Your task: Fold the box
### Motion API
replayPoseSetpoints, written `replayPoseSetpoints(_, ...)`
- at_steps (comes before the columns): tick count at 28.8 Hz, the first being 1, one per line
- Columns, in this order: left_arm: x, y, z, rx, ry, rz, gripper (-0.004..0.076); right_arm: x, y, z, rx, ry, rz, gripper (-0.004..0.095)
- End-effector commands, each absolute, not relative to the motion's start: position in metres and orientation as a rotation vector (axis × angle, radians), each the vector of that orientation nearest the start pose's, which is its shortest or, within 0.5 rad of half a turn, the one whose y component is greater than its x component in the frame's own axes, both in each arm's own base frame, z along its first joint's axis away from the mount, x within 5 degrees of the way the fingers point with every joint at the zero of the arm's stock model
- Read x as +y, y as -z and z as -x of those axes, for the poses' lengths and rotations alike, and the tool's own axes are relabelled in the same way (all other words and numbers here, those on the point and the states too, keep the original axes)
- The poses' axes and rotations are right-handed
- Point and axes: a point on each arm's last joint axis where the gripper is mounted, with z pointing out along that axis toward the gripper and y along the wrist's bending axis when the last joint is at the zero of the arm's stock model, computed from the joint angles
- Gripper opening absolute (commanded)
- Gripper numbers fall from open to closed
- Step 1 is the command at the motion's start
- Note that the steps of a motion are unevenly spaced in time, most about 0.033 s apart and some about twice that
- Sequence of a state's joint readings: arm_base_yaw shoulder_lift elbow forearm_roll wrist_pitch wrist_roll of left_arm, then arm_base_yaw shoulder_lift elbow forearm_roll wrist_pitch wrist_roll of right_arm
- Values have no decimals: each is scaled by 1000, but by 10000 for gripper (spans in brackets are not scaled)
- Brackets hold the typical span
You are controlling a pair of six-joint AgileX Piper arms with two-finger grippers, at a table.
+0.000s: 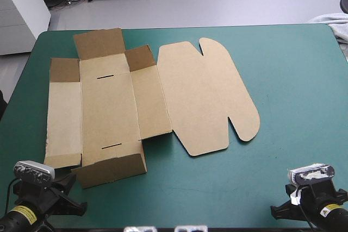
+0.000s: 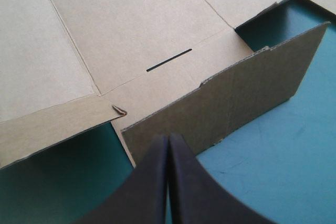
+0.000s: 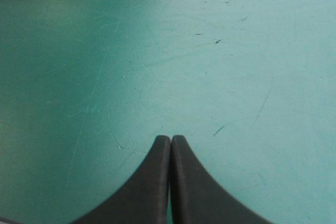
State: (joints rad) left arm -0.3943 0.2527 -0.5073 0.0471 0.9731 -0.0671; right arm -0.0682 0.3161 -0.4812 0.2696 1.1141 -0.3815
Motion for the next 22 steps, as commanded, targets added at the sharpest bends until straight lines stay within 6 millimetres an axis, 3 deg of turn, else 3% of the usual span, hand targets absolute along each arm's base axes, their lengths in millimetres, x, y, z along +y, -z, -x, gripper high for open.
replayPoseSetpoints(1, -13, -294, -40, 2101, 220, -361, -10, 20, -274, -44, 2314, -148, 336, -19)
replayPoseSetpoints(10, -13, -300, -42, 2083, 204, -361, -10, 20, -274, -44, 2314, -148, 336, -19)
replayPoseSetpoints(16, -17, -334, -51, 2061, 209, -356, -10, 20, -274, -44, 2314, -148, 336, -19)
replayPoseSetpoints(22, -27, -375, -74, 2087, 209, -358, -10, 20, -274, -44, 2314, -148, 336, -19)
